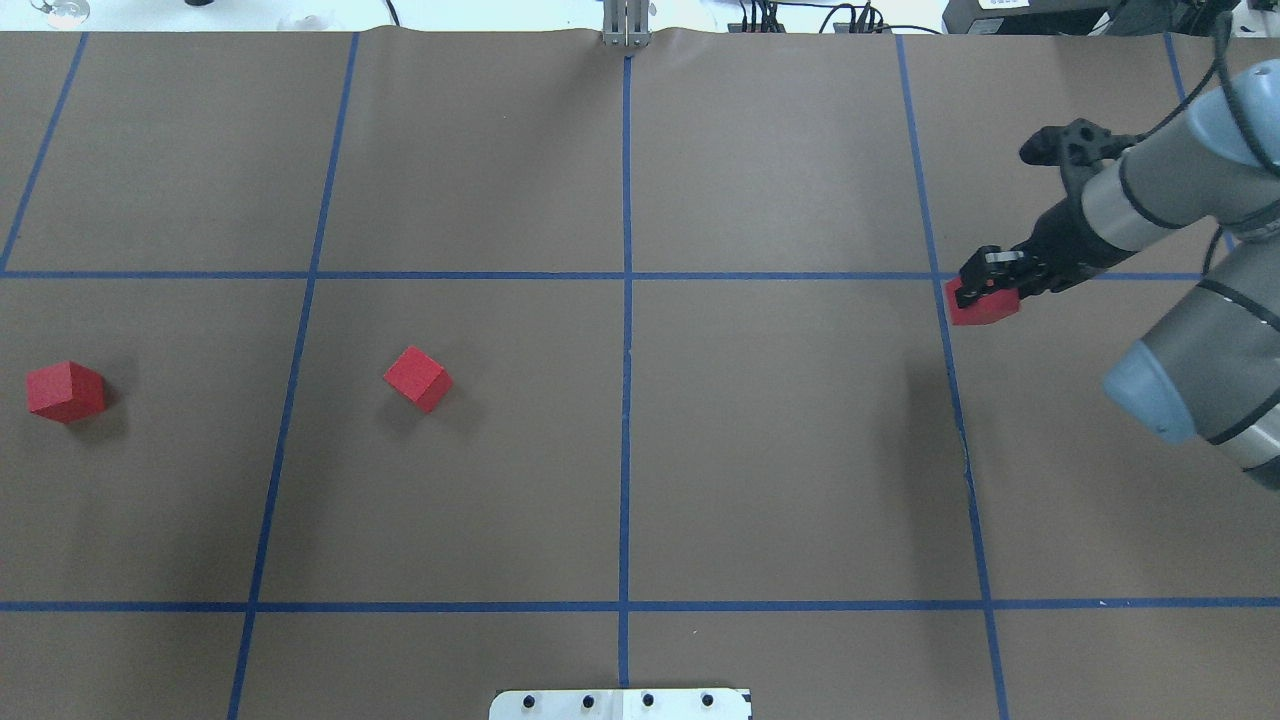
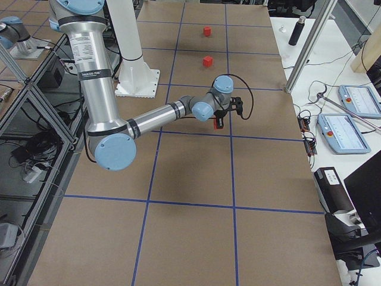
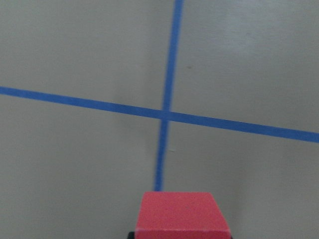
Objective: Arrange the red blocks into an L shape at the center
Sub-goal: 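Carry the red cube with the right gripper toward the table center, then set the red cube at center with the right gripper while the left arm reaches in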
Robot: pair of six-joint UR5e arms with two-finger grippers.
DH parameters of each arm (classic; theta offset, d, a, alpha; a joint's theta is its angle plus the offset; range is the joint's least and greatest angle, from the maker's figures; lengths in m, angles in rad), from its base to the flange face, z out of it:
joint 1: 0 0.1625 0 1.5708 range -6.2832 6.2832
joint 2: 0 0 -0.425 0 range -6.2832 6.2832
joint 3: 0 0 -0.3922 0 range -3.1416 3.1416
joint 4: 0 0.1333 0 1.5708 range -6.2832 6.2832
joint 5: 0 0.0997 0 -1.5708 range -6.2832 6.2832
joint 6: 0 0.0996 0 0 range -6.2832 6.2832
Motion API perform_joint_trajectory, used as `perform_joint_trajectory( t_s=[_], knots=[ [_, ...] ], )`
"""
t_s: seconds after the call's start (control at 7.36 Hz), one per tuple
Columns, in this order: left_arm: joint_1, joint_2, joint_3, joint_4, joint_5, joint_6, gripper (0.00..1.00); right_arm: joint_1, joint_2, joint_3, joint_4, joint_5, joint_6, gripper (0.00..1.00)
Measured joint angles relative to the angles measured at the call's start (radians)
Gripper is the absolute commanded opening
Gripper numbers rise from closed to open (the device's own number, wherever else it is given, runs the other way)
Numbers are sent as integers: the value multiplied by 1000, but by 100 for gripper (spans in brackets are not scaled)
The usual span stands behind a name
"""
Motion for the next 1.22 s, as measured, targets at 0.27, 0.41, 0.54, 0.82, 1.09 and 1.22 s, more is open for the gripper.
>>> perform_joint_trajectory(
  t_s=[0.27, 0.41, 0.54, 0.82, 1.09, 1.22],
  knots=[
    [57, -20, -18, -45, -68, -157, 100, -161, 197, 1, -136, -118, 242, 0],
    [106, -26, -26, -113, -84, -290, 100, -244, 276, -4, -192, -192, 320, 0],
    [168, -32, -28, -210, -81, -447, 100, -318, 335, -19, -214, -261, 393, 0],
    [236, -51, -27, -311, -64, -628, 100, -396, 445, -126, -219, -347, 464, 0],
    [251, -72, -24, -326, -57, -668, 100, -414, 500, -204, -206, -368, 479, 0],
    [261, -92, -23, -326, -45, -695, 100, -420, 505, -216, -200, -371, 479, 8]
  ],
)
